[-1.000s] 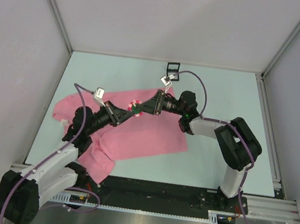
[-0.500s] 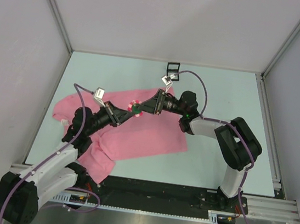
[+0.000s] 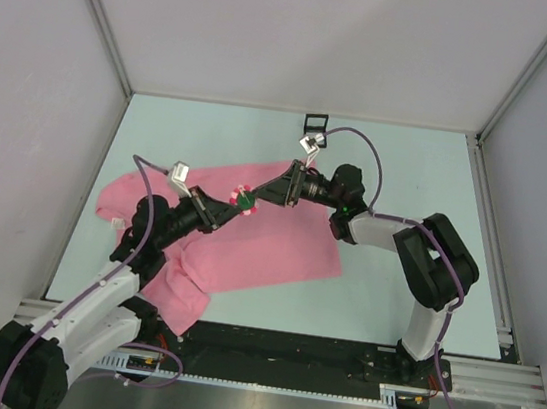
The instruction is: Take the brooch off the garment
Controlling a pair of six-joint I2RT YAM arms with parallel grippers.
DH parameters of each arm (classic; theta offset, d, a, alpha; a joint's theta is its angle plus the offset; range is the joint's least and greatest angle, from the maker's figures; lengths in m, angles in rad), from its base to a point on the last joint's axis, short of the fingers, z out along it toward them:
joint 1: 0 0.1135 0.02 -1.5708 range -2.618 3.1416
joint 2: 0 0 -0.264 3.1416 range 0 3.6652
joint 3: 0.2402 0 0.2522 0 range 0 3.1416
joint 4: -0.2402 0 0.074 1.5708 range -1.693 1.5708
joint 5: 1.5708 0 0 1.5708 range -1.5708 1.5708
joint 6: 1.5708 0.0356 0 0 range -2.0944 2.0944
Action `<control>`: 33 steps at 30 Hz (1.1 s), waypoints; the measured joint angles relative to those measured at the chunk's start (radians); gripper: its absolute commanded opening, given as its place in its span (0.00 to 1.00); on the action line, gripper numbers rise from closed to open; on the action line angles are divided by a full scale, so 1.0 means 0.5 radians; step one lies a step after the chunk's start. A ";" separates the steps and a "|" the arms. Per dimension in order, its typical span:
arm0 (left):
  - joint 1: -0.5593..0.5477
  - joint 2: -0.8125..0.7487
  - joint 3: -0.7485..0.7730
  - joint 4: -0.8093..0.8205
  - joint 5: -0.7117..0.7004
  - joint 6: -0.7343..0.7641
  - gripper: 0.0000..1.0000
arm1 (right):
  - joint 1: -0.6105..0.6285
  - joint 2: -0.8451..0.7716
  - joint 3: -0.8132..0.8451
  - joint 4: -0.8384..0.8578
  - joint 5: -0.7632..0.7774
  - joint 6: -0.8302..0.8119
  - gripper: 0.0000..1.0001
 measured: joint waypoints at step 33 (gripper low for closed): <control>-0.800 -0.017 0.929 -0.902 -0.829 2.354 0.00 | 0.056 -0.909 0.348 -2.503 1.295 -0.245 0.60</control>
